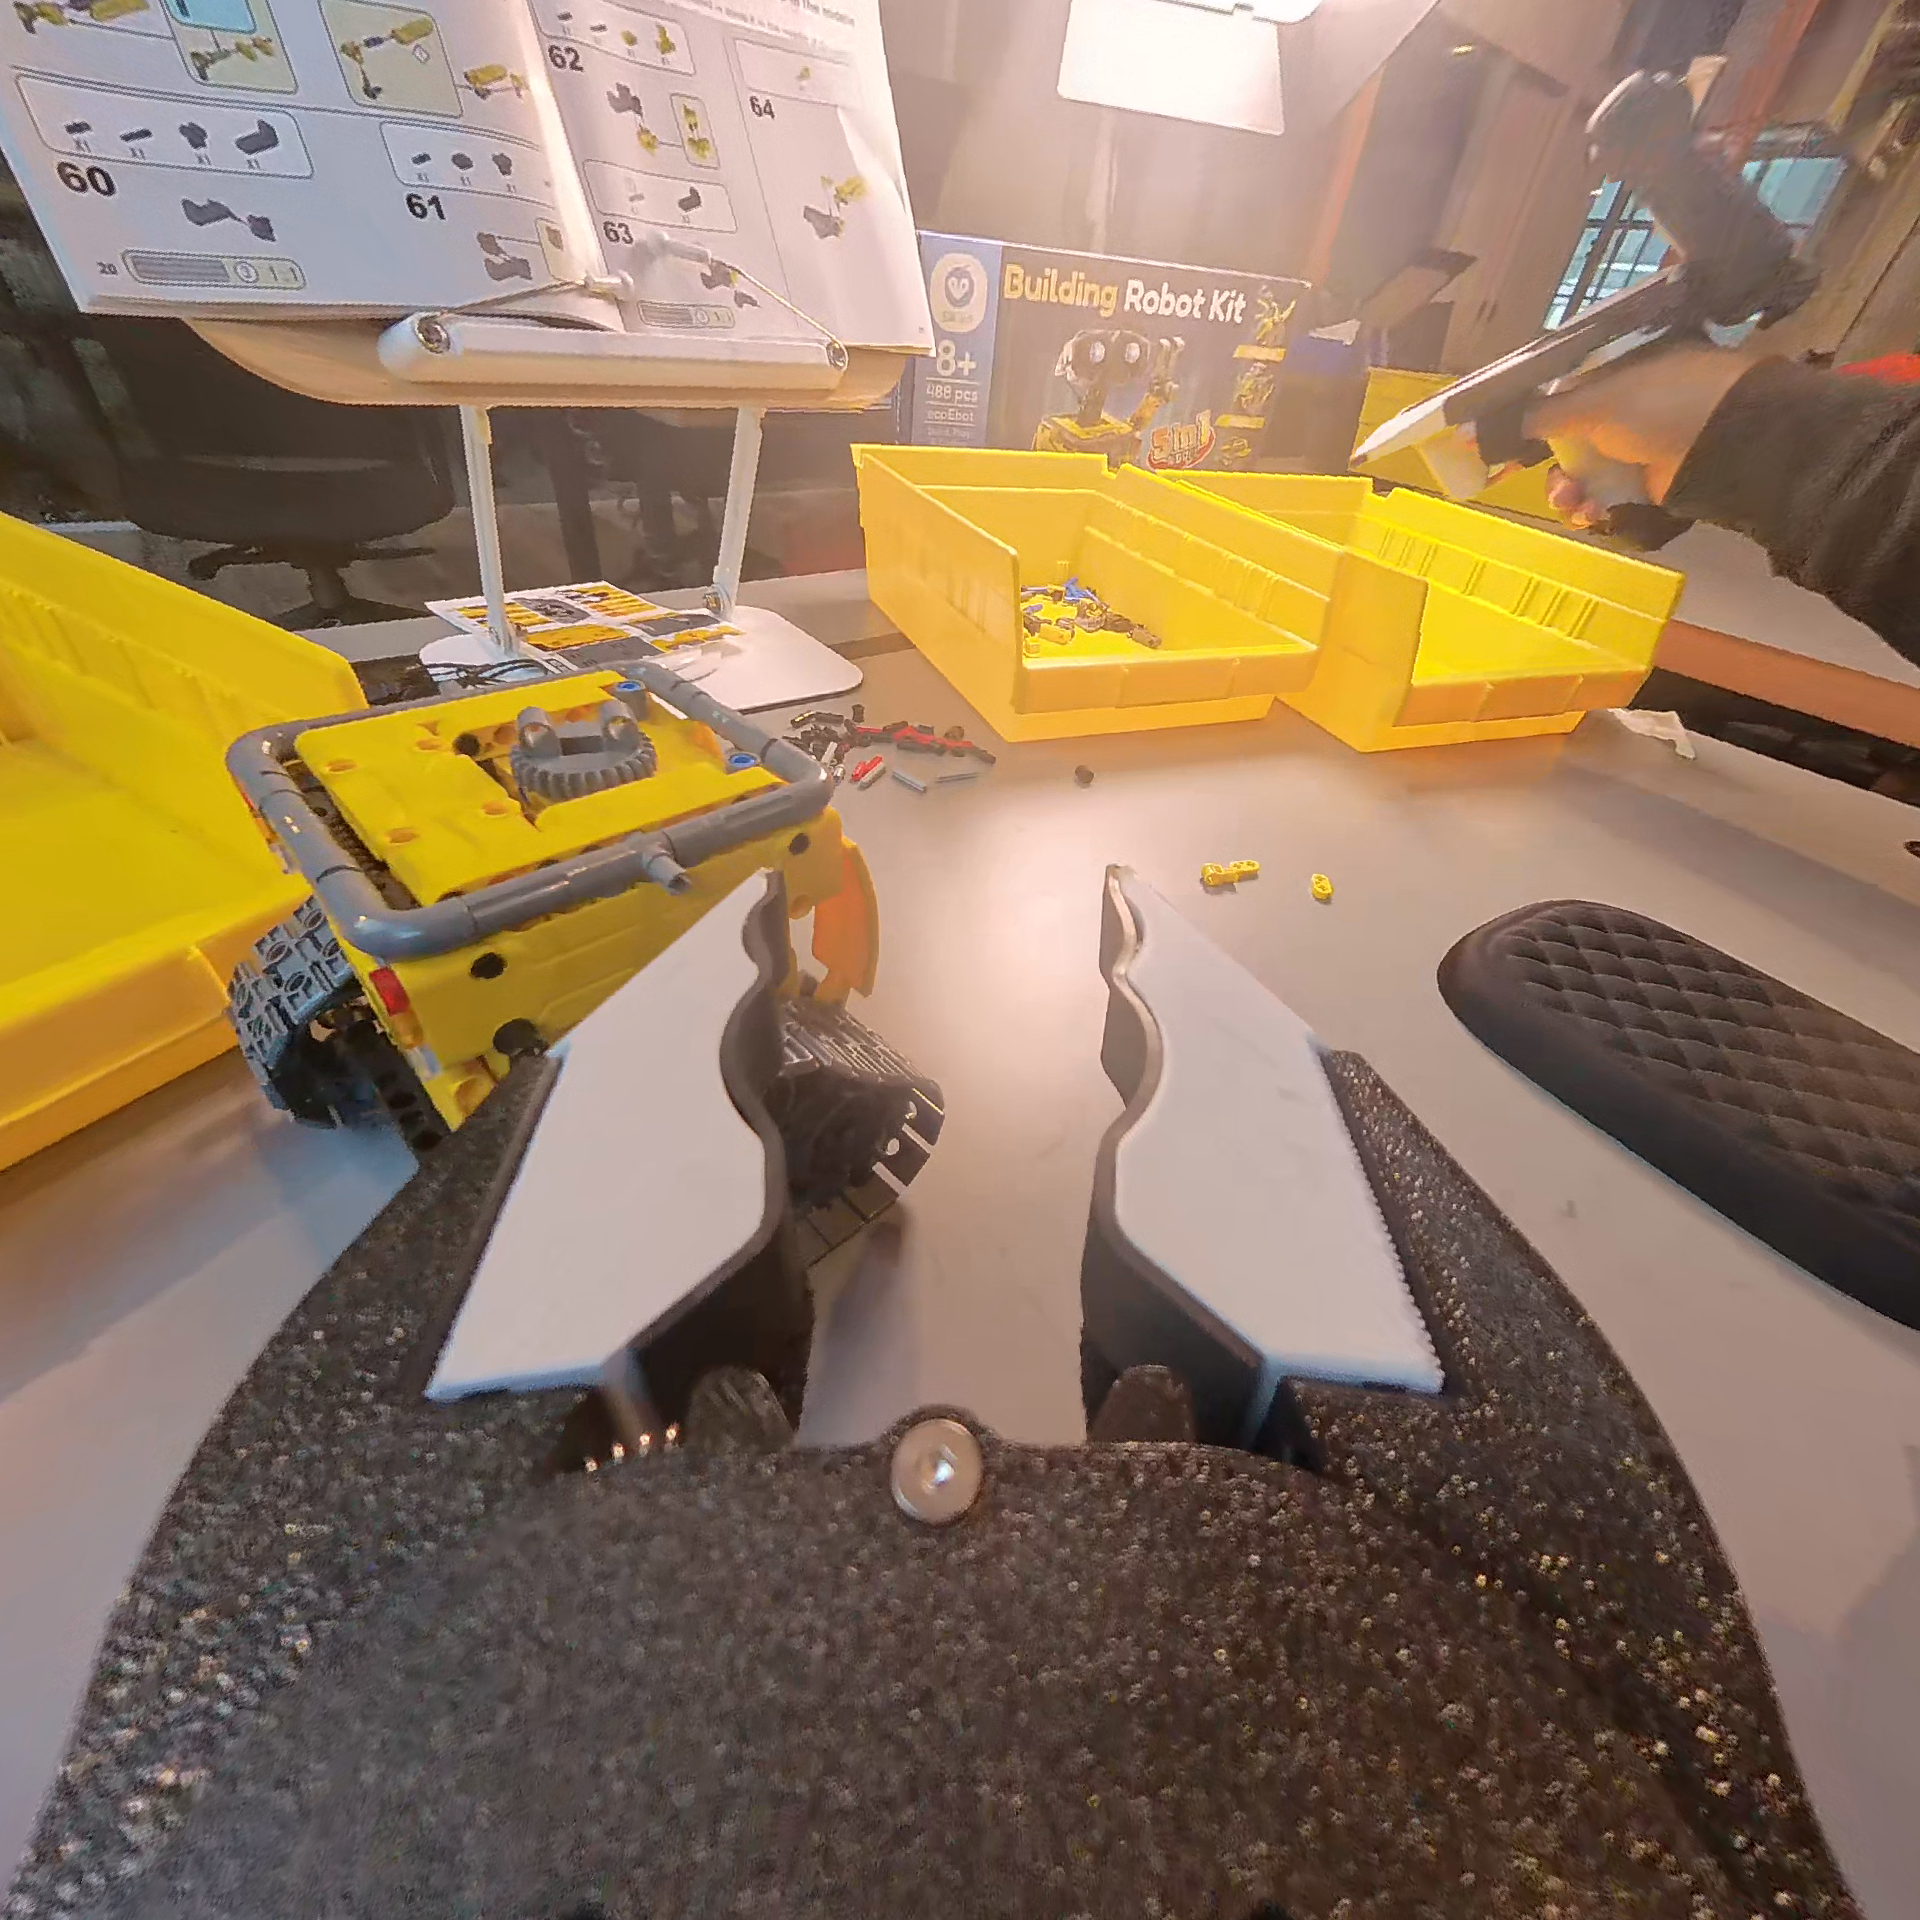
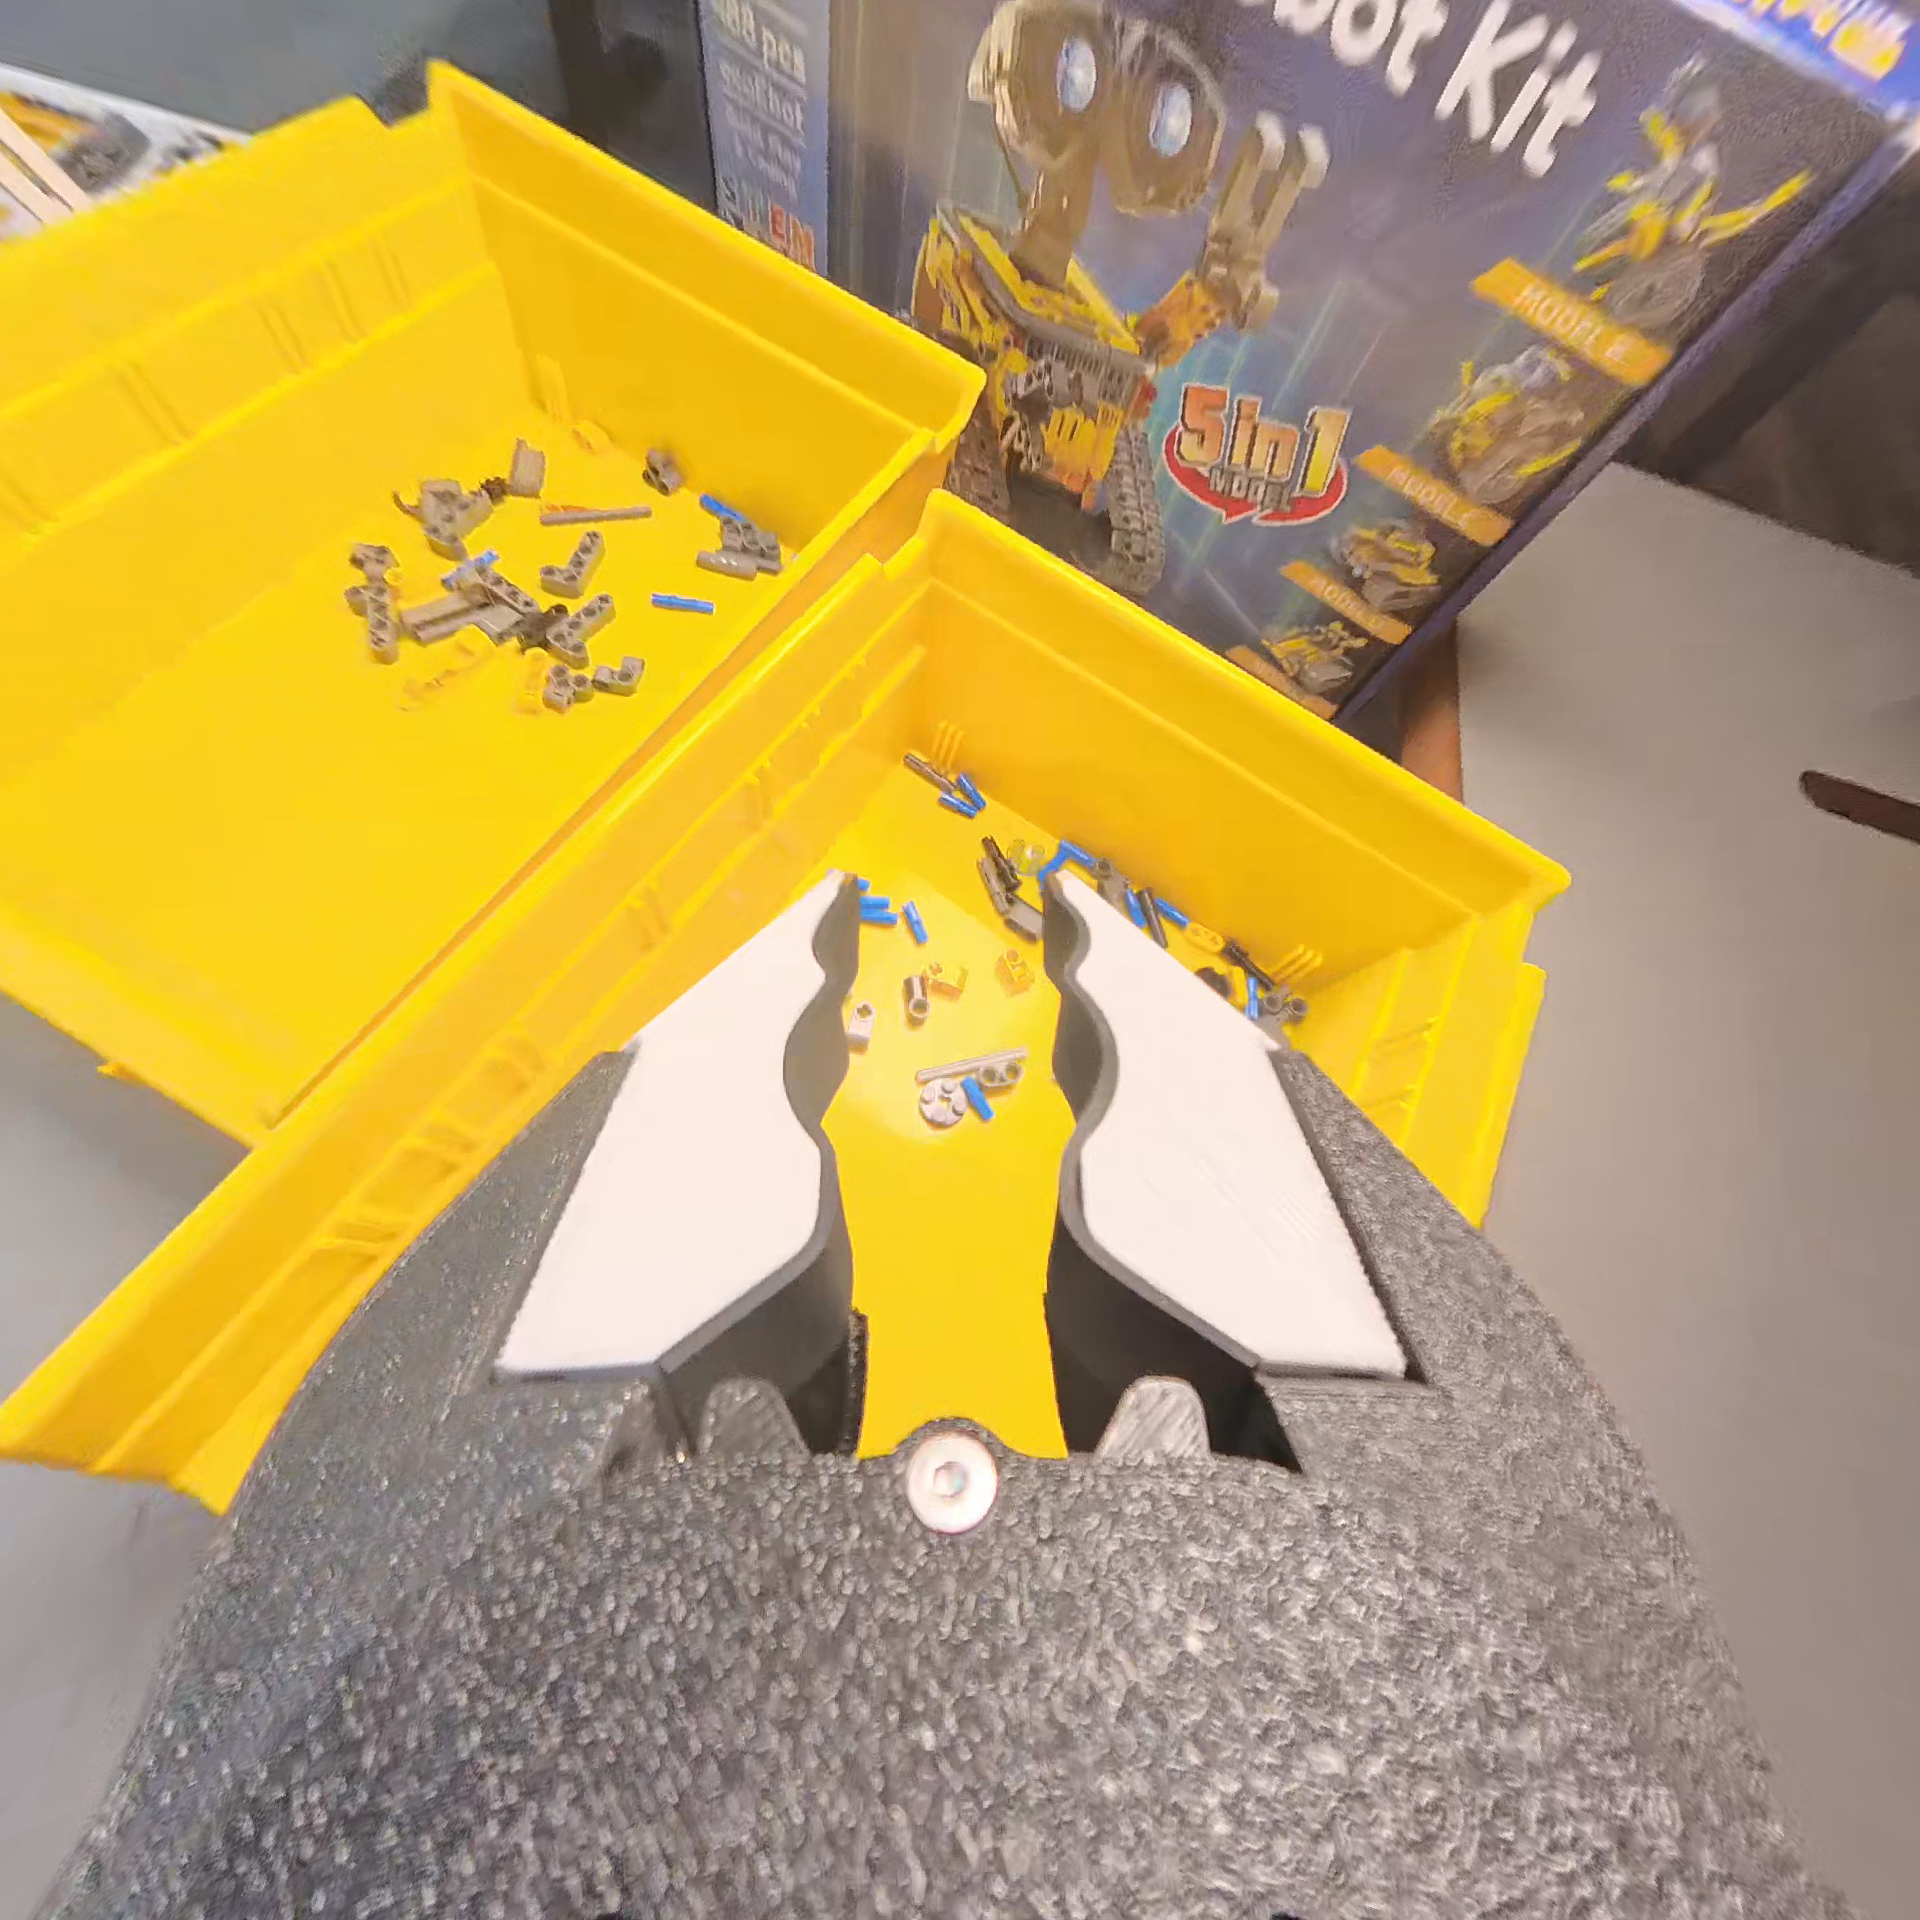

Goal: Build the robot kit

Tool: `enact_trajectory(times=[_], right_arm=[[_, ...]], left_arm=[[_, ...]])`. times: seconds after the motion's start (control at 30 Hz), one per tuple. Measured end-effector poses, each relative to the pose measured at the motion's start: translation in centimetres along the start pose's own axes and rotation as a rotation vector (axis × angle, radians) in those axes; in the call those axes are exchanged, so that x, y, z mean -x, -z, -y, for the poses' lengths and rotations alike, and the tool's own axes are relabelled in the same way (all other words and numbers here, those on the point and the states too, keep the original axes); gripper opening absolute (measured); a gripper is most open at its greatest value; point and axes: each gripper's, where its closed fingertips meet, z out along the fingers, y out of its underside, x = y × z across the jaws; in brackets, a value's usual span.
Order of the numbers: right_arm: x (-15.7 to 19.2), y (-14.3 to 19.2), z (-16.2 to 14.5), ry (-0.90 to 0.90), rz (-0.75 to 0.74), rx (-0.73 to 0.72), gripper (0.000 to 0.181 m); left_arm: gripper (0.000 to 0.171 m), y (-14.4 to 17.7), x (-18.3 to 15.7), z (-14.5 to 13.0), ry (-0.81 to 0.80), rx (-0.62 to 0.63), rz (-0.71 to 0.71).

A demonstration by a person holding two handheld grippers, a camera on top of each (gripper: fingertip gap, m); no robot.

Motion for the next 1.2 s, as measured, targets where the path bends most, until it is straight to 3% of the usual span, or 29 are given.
enact_trajectory(times=[0.3, 0.6, 1.03, 1.13, 1.2], right_arm=[[0.8, -7.5, -7.0, -0.073, 0.125, 0.313, 0.021], [1.5, -8.8, -9.3, -0.081, 0.151, 0.385, 0.008], [-1.9, -8.0, -10.2, -0.080, 0.017, 0.426, 0.014], [-2.0, -7.8, -9.2, -0.097, 0.020, 0.363, 0.019], [-1.8, -7.5, -7.0, -0.085, 0.037, 0.244, 0.022]], left_arm=[[0.059, 0.1, 0.3, 0.1, 0.022, -0.008, 0.002], [0.059, 0.1, 0.7, 0.1, 0.073, -0.016, -0.016], [0.059, 0.2, 0.6, 0.2, 0.070, -0.023, -0.022], [0.059, 0.3, 0.5, 0.3, 0.066, -0.030, -0.021], [0.059, 0.3, 0.6, 0.4, 0.068, -0.035, -0.021]])
